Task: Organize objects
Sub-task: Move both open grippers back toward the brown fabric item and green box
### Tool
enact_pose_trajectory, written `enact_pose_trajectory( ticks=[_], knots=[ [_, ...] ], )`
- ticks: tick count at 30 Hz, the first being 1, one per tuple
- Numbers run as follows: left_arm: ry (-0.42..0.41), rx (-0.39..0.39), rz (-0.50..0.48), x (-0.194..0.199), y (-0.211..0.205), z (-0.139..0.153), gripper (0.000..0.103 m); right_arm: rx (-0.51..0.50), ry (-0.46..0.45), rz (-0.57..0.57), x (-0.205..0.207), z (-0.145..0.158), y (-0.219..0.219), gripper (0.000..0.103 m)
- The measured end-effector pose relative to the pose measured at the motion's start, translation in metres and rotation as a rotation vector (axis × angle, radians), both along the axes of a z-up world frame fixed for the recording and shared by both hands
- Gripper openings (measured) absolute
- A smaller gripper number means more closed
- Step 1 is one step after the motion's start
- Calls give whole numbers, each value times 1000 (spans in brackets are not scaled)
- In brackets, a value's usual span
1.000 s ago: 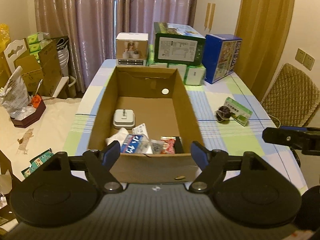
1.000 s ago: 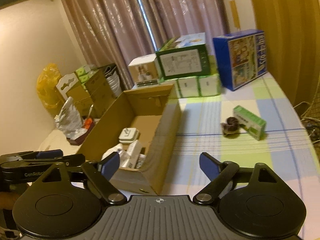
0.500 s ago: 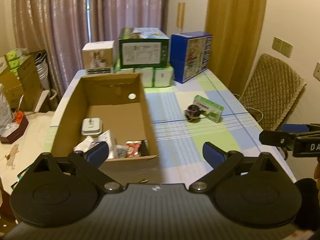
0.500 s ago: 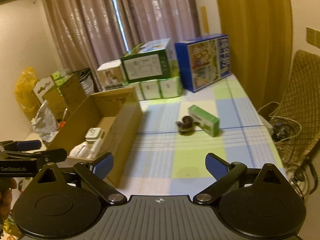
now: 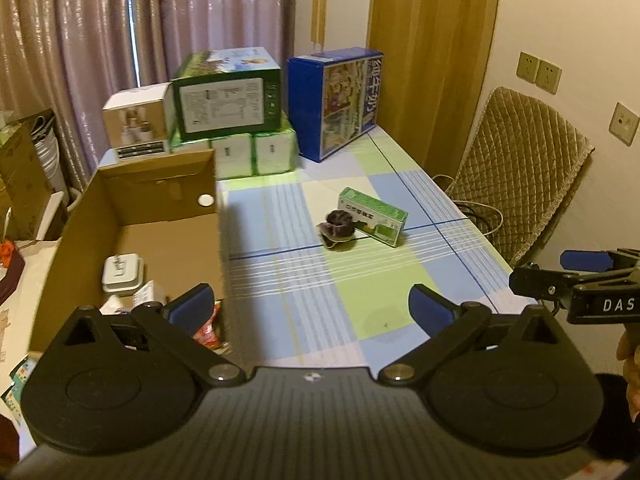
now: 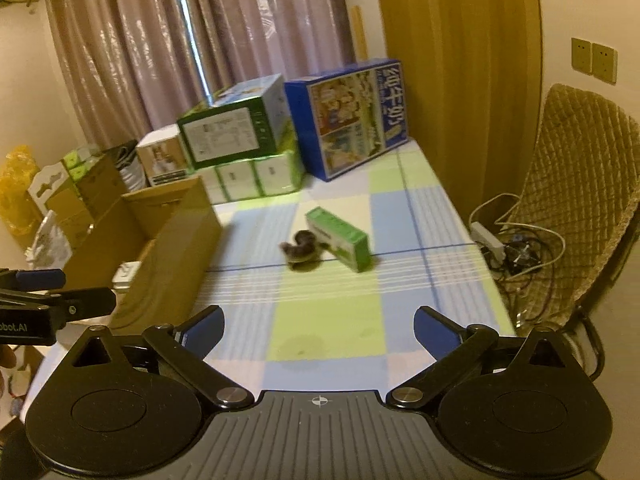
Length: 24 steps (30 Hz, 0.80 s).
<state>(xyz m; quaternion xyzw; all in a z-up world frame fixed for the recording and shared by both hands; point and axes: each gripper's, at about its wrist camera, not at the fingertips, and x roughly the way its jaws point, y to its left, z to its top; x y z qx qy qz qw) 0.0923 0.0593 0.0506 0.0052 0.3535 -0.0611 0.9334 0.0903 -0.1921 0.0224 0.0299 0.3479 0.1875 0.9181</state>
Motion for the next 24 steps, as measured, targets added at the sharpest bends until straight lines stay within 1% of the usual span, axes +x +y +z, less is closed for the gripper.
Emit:
enact_pose_trajectory(
  ticks=[4,12,14,16,20,23,24],
  knots=[
    [22,9,-19,26,-17,-13,102,-56,-9,-14,23,-12,-11,98],
    [64,-14,-9,89,-36,-54,102,-90,2,26,84,-49,-24,98],
    [62,-10,-2,103,-39,-65,102,-95,1,50,97,-58,-22,96],
    [69,5,8,117,-42,-75,102,-100,0,86,111,-67,-18,90],
    [86,37,22,140,-48,-97,102,-120,-25,146,137,-84,-11,87],
    [93,52,30,154,-50,-110,102,-113,-27,167,157,-96,-5,82],
    [96,57,31,158,-51,-113,102,-121,-28,175,163,-100,-1,78]
  ],
)
